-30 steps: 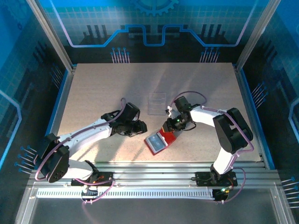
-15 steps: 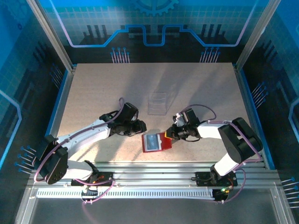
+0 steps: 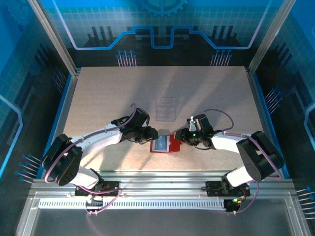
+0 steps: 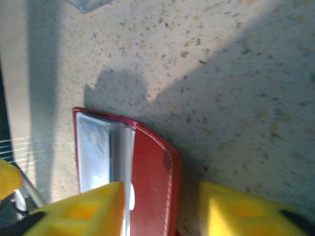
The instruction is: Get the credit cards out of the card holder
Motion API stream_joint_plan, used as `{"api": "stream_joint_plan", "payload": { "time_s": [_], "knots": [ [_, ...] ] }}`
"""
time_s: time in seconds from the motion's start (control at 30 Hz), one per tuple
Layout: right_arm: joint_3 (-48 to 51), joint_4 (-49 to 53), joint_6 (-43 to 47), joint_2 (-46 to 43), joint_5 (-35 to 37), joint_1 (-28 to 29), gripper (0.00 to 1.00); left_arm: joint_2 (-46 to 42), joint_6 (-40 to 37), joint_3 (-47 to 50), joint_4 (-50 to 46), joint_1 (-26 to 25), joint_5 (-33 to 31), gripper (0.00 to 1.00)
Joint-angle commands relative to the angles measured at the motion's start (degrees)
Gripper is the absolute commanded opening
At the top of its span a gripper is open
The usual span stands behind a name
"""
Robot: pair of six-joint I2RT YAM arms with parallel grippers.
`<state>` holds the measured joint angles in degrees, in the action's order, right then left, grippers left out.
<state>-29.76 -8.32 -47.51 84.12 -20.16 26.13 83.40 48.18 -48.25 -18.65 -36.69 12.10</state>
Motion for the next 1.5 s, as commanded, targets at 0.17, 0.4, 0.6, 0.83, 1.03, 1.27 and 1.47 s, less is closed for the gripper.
{"api": "stream_joint_plan", "payload": {
  "time_s": [0.17, 0.4, 0.6, 0.83, 1.03, 1.27, 1.47],
  "knots": [
    [-9.3, 28.36, 10.93, -10.6, 9.55, -1.23, 0.55, 0.0, 0.51, 0.03, 1.08, 0.52, 0.05, 0.36],
    [-15.7, 35.01, 10.79, -14.28, 5.27, -0.01, 0.55, 1.25, 1.57, 0.96, 4.43, 1.26, 1.01, 0.33],
    [-17.26, 29.71, 5.06, -10.16, -2.6, 3.0, 0.46, 3.54, 2.65, 1.58, 7.89, 1.31, 4.19, 0.26],
    [-17.83, 21.68, -1.47, -1.85, -6.21, 7.68, 0.35, 7.21, 2.86, 1.82, 10.51, 1.29, 7.91, 0.15],
    [-19.19, 19.52, -2.88, 3.71, -4.79, 10.26, 0.34, 7.7, 2.45, 2.45, 10.67, 1.34, 6.48, 0.1],
    [-18.88, 15.31, -4.49, 8.92, -5.07, 10.85, 0.29, 9.18, 1.21, 1.74, 9.15, 1.3, 5.18, 0.08],
    [-17.63, 11.63, -6.14, 11.38, -6.05, 10.96, 0.26, 9.91, 0.3, 1.65, 7.16, 1.3, 3.88, 0.07]
  ]
}}
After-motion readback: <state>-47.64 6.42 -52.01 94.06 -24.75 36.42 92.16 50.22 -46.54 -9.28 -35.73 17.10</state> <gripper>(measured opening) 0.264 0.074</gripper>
